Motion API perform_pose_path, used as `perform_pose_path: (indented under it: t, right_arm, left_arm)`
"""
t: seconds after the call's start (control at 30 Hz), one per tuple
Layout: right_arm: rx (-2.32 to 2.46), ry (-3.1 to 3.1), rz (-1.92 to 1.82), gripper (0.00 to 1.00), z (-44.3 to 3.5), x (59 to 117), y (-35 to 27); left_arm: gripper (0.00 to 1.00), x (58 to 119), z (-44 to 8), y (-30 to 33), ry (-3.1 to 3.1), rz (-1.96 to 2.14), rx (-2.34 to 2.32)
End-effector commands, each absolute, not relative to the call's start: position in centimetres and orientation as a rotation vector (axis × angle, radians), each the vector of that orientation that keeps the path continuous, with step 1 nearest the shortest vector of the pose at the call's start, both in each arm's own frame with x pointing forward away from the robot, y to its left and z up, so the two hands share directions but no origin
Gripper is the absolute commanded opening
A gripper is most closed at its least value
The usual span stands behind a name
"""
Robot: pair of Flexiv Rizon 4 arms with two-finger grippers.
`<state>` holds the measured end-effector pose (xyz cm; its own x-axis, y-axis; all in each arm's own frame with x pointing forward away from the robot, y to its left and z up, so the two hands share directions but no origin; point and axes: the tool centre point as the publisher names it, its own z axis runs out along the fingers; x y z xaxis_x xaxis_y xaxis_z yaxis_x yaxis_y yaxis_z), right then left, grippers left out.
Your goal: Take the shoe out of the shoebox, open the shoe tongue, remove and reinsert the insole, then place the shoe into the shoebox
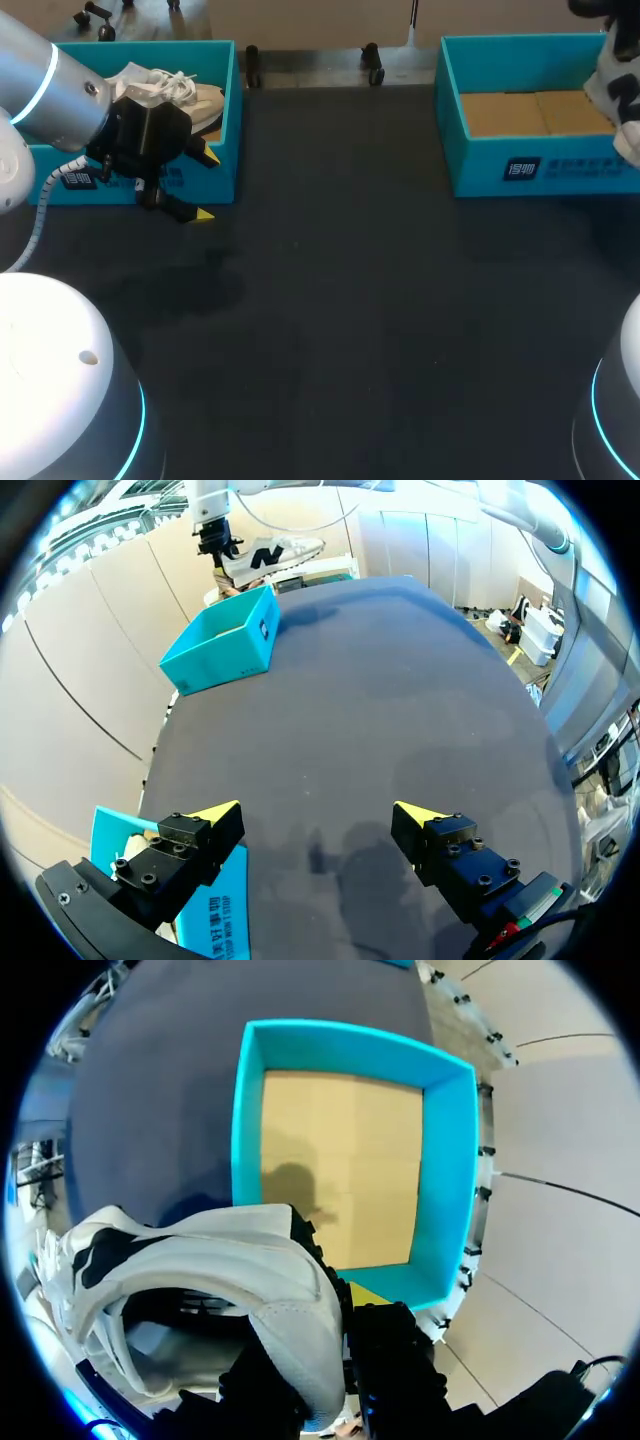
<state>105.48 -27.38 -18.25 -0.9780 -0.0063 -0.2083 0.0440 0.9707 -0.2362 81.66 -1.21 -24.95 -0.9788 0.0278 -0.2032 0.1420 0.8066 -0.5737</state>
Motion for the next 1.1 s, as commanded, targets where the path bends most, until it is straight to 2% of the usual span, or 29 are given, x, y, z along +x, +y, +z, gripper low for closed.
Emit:
perform_pose_path:
  t: [0.03,0.33,0.53,1.1]
  right_arm:
    - [0.137,2.907,-0.386,0.00,-18.2,106.1,-29.0]
    - [0.369,2.865,-0.405,0.00,-17.9,106.1,-32.0]
    - [0.990,2.692,-0.381,0.00,-17.5,105.7,-33.2]
    - [1.560,2.429,-0.348,0.00,-16.7,104.7,-33.7]
  left_arm:
    - [1.00,81.5,-24.9,-1.2,2.808,-0.908,0.133]
    - [1.00,81.5,-24.9,-1.2,2.808,-0.908,0.133]
    - [1.00,81.5,-24.9,-1.2,2.808,-0.908,0.133]
    - [1.00,81.5,-24.9,-1.2,2.808,-0.908,0.133]
